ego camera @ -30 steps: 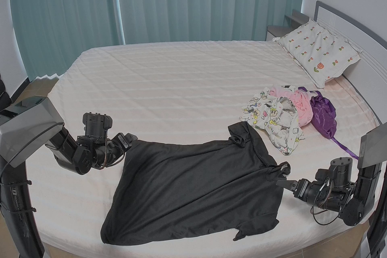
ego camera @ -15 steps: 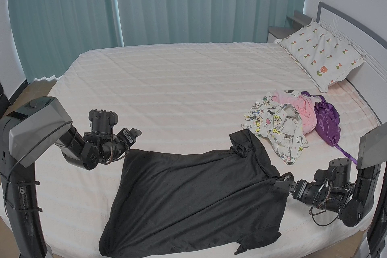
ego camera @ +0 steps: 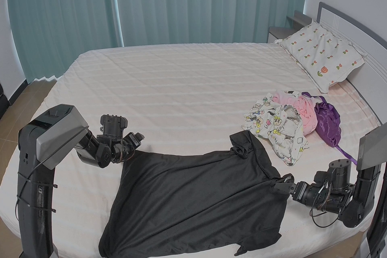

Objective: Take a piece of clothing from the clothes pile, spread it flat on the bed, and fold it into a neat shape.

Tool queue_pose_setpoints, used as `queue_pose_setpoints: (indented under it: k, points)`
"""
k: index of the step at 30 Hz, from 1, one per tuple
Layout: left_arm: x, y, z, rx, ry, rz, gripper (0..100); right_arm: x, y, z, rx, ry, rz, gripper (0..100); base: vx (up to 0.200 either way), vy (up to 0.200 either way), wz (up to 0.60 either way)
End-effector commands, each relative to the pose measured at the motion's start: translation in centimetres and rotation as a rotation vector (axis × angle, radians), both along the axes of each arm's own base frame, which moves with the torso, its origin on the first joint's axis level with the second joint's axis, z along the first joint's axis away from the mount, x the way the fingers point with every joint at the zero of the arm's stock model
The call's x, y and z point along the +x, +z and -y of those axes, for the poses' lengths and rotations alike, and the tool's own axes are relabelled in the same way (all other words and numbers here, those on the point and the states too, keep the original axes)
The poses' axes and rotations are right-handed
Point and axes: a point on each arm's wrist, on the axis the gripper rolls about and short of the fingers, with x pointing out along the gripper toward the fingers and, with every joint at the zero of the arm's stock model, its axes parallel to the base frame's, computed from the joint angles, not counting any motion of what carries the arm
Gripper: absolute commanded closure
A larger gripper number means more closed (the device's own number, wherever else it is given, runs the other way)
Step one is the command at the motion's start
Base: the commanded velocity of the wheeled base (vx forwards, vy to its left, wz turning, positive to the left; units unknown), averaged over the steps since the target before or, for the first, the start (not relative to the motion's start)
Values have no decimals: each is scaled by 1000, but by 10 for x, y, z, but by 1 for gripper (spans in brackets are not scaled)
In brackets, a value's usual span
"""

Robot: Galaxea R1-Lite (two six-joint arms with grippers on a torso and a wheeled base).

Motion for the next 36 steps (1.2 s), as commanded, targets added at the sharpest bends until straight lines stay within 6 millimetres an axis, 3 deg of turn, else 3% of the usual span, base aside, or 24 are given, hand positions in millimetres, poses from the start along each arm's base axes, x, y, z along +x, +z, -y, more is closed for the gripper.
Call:
queue_pose_setpoints:
  k: [1,13,14,18,23,24,30,35,36]
  points:
    - [7,-16,1,12,10,-22,0,-1,-1,0,-2,-1,-8,0,0,0,0]
    - [7,-21,-1,105,3,-25,0,1,-3,-1,-3,3,-9,0,0,0,0]
    - [7,-22,-1,107,3,-26,100,1,-3,0,-2,3,-8,0,0,0,0]
    - [8,-22,-4,109,12,-25,100,3,-4,-1,-2,1,-6,0,0,0,0]
    - [13,-10,-27,128,95,6,100,9,-3,-1,2,-3,16,0,0,0,0]
    - [14,-1,-41,126,136,24,100,14,-1,-2,7,-6,34,0,0,0,0]
    - [12,18,-84,122,234,49,100,49,0,-9,18,-11,99,0,0,0,0]
    - [2,13,-92,123,249,14,100,96,-3,-19,-15,-54,85,0,0,0,0]
    - [2,13,-92,123,249,14,100,96,-3,-19,-15,-54,85,0,0,0,0]
